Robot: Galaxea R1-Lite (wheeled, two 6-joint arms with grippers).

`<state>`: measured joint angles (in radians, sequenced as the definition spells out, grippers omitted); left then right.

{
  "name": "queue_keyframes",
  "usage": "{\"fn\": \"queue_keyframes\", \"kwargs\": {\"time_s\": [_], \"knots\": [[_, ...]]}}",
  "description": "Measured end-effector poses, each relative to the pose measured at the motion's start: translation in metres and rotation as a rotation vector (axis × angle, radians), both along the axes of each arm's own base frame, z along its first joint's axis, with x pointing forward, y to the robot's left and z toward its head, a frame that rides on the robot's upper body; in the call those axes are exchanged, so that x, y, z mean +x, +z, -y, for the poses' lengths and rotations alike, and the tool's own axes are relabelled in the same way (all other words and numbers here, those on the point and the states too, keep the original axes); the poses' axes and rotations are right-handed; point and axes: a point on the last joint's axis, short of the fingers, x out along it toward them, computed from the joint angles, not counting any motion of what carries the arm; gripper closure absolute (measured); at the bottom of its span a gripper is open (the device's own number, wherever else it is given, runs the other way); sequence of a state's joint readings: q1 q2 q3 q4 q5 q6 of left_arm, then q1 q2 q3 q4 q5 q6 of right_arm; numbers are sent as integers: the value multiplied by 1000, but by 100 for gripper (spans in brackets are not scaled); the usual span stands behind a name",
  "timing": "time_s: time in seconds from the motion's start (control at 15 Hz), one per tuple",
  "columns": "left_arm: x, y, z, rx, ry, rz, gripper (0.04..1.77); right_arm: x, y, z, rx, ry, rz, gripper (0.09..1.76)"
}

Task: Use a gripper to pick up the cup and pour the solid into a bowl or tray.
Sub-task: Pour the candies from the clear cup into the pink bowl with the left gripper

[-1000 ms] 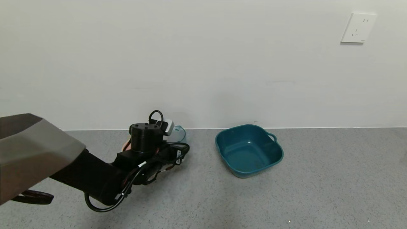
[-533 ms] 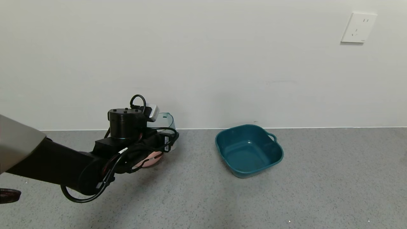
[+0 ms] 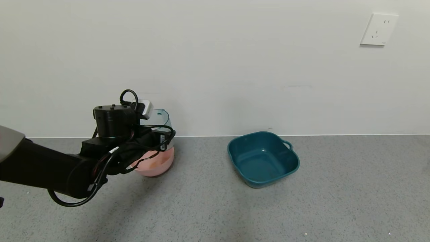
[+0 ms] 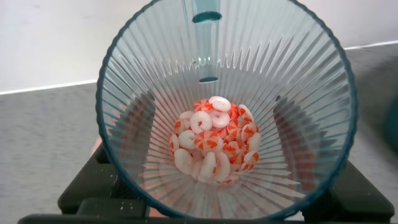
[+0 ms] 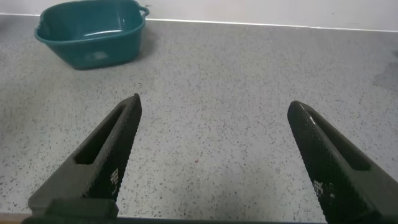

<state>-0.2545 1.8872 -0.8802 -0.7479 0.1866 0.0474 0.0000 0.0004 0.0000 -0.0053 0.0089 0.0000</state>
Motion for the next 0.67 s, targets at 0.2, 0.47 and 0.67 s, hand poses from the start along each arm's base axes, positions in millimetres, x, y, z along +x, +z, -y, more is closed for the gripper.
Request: {"fn": "queue_keyframes", "kwargs": {"time_s": [0.2, 0.47, 0.67], "knots": [[6, 2, -18, 104, 25, 20, 48, 0, 0, 0, 0, 0, 0, 14], [13, 8, -44, 302, 51, 42, 48, 0, 0, 0, 0, 0, 0, 14], [19, 14, -68, 487, 78, 44, 48, 0, 0, 0, 0, 0, 0, 14]]}}
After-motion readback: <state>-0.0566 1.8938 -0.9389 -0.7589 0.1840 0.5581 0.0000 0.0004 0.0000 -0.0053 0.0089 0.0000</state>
